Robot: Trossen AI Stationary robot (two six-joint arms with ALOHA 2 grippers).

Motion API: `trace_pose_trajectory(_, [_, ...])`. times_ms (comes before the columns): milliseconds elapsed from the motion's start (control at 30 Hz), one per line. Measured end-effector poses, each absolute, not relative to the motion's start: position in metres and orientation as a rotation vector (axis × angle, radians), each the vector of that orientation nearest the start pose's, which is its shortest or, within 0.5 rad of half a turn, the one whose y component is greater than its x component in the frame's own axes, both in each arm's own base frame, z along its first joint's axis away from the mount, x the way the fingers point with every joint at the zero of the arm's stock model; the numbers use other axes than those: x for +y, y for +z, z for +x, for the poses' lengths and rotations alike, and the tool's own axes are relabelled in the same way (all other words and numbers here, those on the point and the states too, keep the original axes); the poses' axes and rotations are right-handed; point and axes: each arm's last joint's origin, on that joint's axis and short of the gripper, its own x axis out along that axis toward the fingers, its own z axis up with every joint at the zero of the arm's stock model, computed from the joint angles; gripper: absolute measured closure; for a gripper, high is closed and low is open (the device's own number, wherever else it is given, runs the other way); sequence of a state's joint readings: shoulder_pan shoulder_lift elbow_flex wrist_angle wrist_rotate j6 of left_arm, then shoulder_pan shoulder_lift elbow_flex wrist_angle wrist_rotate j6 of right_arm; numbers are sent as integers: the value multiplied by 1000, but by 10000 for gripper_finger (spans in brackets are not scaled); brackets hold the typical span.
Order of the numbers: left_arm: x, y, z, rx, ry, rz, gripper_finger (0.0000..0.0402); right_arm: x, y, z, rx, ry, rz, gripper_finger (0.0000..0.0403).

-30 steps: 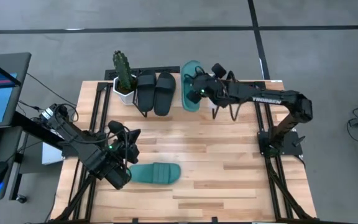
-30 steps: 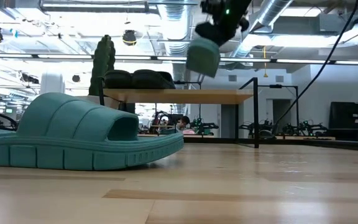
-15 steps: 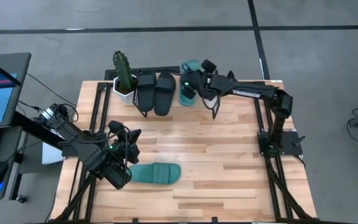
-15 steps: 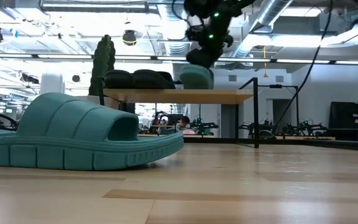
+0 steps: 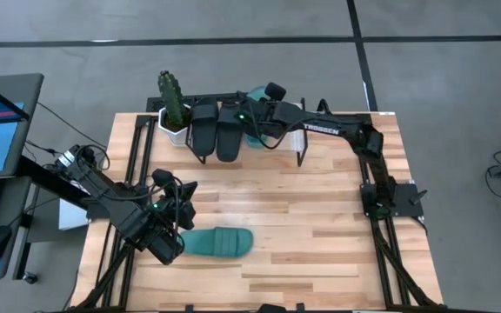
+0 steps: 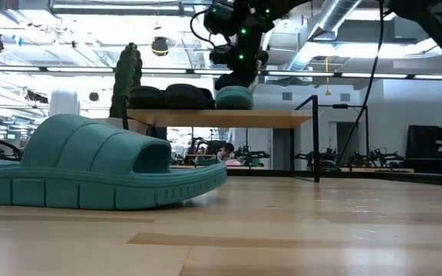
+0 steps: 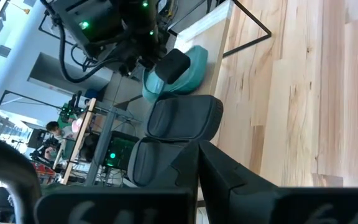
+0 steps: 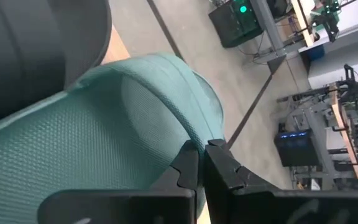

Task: Pick and place slides into the shelf
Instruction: Put the top green slide on the shelf

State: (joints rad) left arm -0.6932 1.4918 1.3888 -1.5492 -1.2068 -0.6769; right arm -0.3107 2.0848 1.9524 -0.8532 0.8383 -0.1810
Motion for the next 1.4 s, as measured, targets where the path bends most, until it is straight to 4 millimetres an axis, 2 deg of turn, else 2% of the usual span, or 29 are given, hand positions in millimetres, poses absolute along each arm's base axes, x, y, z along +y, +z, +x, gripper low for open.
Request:
trace_pose_trajectory(467, [-134, 323, 204, 733, 654, 724, 400, -154, 289, 422, 1086, -918, -386, 392])
trace_pose_trajectory(867, [-134, 323, 204, 746, 648, 714, 400, -150, 286, 422, 1112, -819, -343, 307])
trace_pose_trajectory(1233, [-134, 323, 204, 749, 647, 703, 400, -137, 283, 420, 1183, -754, -360, 213])
trace_pose_trajectory(1400, [-134, 323, 204, 750, 648, 705, 400, -126, 290, 419, 1169, -731, -370, 183])
